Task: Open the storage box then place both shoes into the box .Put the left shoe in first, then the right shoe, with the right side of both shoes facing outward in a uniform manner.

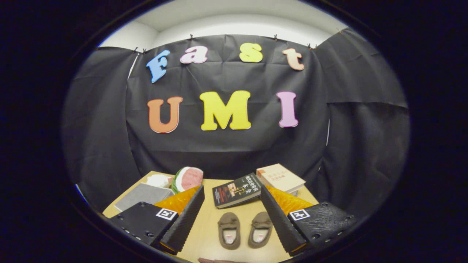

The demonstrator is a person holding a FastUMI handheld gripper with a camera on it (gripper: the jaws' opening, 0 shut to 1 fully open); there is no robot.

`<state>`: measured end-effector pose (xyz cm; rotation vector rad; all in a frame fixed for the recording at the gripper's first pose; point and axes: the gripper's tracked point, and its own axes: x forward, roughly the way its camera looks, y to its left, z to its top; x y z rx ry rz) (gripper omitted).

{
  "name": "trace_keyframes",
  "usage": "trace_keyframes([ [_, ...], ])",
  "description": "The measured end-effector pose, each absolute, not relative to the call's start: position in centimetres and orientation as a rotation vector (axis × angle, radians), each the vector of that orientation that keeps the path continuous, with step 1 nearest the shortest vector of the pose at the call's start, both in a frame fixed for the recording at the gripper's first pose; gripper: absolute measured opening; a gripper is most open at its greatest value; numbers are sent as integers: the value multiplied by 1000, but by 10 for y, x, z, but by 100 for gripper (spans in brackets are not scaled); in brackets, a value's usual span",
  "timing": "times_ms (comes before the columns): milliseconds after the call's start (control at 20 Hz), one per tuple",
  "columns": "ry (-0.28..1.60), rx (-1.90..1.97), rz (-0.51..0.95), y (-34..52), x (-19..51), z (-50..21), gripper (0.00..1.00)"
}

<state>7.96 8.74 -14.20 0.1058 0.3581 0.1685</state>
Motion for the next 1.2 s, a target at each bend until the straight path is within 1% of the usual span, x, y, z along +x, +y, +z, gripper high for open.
trace_keyframes([
  [200, 535, 163, 285, 139, 100, -197, 95],
  [450, 716, 282, 520, 222, 115, -256, 94],
  [650, 909, 402, 582, 272, 127, -308, 95],
  [900, 1049, 571, 771, 326, 118, -320, 95],
  [1000, 1105, 596, 800, 336, 119, -335, 94],
  [1200, 1184, 685, 892, 348, 108, -335, 94],
])
